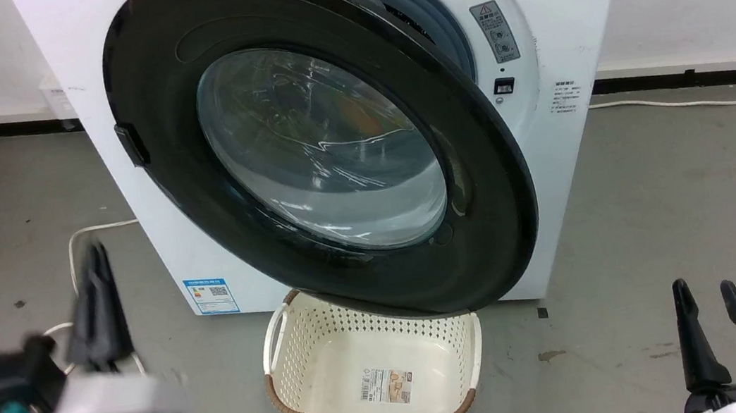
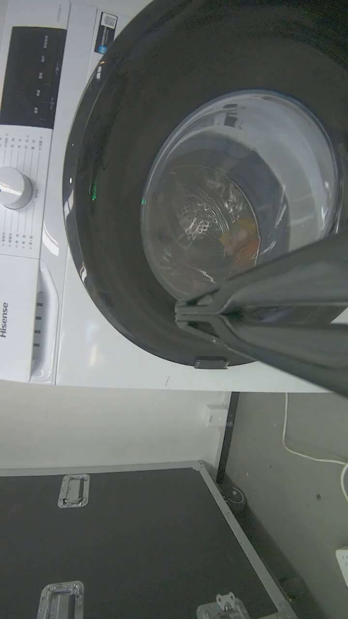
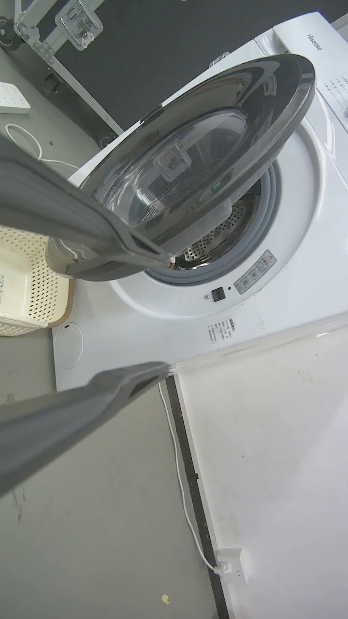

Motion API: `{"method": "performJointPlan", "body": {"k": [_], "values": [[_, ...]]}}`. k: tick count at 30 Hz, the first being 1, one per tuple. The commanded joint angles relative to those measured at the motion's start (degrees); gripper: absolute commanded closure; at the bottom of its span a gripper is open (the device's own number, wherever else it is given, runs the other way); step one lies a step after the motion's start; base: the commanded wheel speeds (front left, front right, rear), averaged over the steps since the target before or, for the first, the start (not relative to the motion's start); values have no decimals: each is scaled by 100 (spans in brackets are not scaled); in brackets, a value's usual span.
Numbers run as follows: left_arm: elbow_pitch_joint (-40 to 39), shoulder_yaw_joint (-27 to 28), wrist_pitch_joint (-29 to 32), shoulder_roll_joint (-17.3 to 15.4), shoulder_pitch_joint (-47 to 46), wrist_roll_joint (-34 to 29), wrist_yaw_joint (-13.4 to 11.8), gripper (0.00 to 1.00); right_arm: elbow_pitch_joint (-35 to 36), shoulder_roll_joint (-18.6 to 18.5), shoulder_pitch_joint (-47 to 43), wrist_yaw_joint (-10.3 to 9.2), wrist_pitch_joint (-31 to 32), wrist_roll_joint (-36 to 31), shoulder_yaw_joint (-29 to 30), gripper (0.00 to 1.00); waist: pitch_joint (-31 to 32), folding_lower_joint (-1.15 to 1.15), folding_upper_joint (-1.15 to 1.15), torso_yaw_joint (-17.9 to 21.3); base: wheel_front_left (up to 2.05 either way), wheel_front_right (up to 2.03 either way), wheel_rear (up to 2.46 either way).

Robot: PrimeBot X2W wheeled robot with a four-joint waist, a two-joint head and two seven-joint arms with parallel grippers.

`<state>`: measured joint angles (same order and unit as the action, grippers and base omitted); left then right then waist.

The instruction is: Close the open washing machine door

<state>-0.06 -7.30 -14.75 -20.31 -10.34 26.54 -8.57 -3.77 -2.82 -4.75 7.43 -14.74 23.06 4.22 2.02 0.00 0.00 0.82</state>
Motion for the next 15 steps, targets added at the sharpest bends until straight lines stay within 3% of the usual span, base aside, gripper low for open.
{"method": "performJointPlan", "body": {"k": [1, 10, 15], "values": [[88, 30, -24, 87, 273, -74, 114, 100, 38, -6, -102, 6, -26, -60, -21, 0, 0, 0, 0, 21, 0, 0, 0], [748, -110, -6, 262, 875, -45, 472, 100, 43, -6, -189, 6, -26, -30, -59, 0, -16, 0, 0, 83, 0, 0, 0], [997, -188, 122, 358, 1018, 98, 507, 100, -22, -6, -221, 6, -26, -77, -121, 0, -44, 0, 0, 96, 0, 0, 0]]}}
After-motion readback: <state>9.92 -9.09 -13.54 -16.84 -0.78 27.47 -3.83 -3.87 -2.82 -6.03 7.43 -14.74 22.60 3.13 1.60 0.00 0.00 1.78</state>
